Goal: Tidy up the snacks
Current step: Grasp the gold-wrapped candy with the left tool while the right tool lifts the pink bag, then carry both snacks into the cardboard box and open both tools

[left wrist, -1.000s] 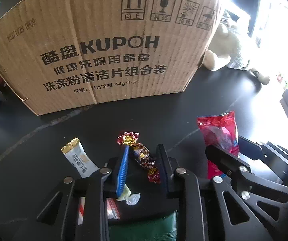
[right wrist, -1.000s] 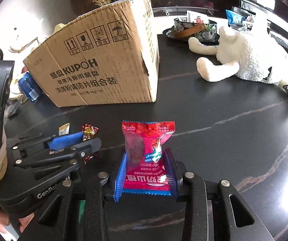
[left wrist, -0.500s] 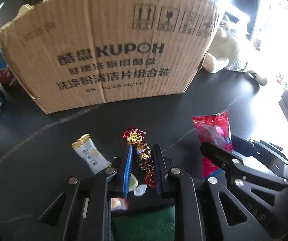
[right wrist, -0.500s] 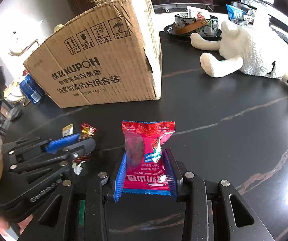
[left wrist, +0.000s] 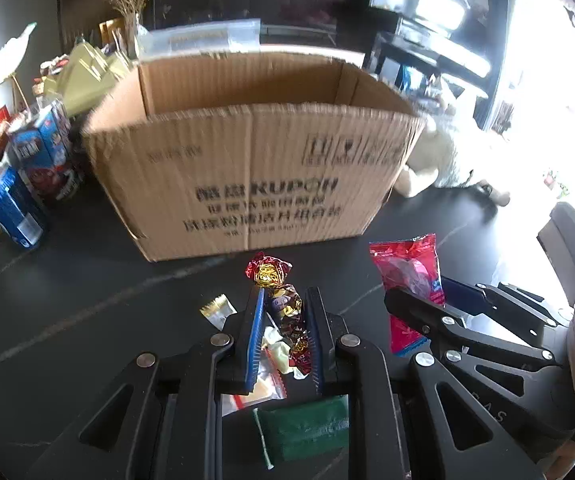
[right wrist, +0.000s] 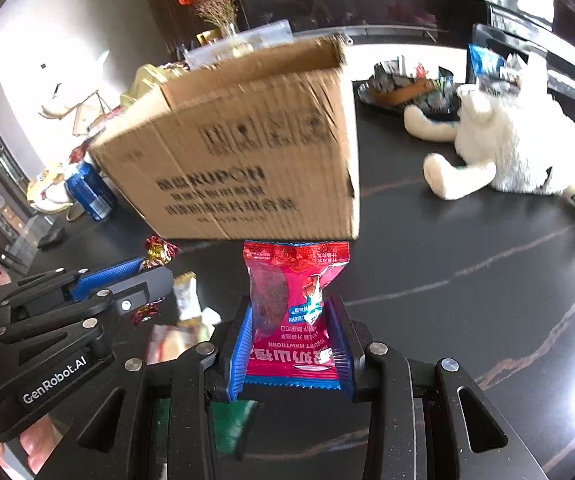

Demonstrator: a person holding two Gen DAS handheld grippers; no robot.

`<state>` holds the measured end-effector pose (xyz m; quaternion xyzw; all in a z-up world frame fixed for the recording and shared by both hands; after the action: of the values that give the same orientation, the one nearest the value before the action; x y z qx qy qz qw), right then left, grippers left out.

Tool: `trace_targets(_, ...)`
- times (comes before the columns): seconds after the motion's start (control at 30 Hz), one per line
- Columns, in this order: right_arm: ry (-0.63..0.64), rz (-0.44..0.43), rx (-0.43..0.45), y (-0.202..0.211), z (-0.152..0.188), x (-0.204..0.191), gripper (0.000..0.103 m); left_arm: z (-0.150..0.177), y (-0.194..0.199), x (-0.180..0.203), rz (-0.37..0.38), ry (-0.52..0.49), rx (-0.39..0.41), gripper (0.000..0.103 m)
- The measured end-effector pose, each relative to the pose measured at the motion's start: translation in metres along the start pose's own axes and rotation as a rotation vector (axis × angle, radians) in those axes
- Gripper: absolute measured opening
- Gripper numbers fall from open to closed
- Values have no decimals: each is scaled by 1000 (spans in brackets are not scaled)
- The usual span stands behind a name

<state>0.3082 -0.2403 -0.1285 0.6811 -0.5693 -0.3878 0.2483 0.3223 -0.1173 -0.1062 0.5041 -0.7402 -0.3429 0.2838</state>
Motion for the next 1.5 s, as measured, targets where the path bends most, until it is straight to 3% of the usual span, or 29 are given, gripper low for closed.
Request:
trace_targets(0.57, 42, 14, 73, 46, -46, -42, 37, -34, 60, -24, 27, 5, 92, 21)
trace_targets(0.9, 70, 17, 109, 60, -83, -63, 37, -66, 82, -34, 3, -22, 141, 21)
trace_targets(1.17, 93, 18, 120, 52, -115, -72, 37, -93, 78, -49, -1, -34, 171, 21)
trace_targets(1.5, 107, 31, 119, 21, -143, -72, 37, -119, 46, -66, -8, -34, 160, 21)
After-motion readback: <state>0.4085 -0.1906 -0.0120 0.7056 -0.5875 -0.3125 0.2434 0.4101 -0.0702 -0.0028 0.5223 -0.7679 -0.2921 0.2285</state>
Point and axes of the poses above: each gripper's, at about its wrist camera, not at the fingertips, and y roughly against the way its jaws point, x to its right, z to its underside, the point moved 4 cm from there along -y, roughly the way its jaws point, and after that the axes turned 4 degrees about -y, right-handed, at the moved point
